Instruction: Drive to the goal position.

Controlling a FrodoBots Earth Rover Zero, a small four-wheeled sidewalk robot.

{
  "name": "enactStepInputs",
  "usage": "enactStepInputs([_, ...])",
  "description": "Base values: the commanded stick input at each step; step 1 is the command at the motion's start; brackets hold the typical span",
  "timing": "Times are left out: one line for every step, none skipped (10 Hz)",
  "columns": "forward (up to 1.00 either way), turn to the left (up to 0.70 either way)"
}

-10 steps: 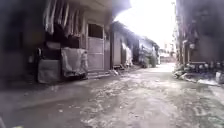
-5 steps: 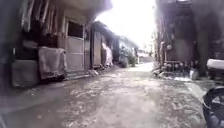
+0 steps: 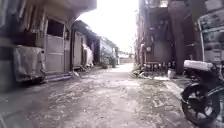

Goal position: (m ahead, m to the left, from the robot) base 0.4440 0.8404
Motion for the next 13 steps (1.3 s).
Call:
enactStepInputs([0.00, 0.00])
enactStepInputs([0.00, 0.00])
enactStepInputs([0.00, 0.00])
enactStepInputs([0.00, 0.00])
enactStepInputs([0.00, 0.00])
enactStepInputs([0.00, 0.22])
enactStepInputs([0.00, 0.45])
enactStepInputs([0.00, 0.43])
enactStepInputs([0.00, 0.00])
enactStepInputs([0.00, 0.00])
enactStepInputs([0.00, 0.00])
enactStepInputs([0.00, 0.00])
enactStepInputs([0.00, 0.00])
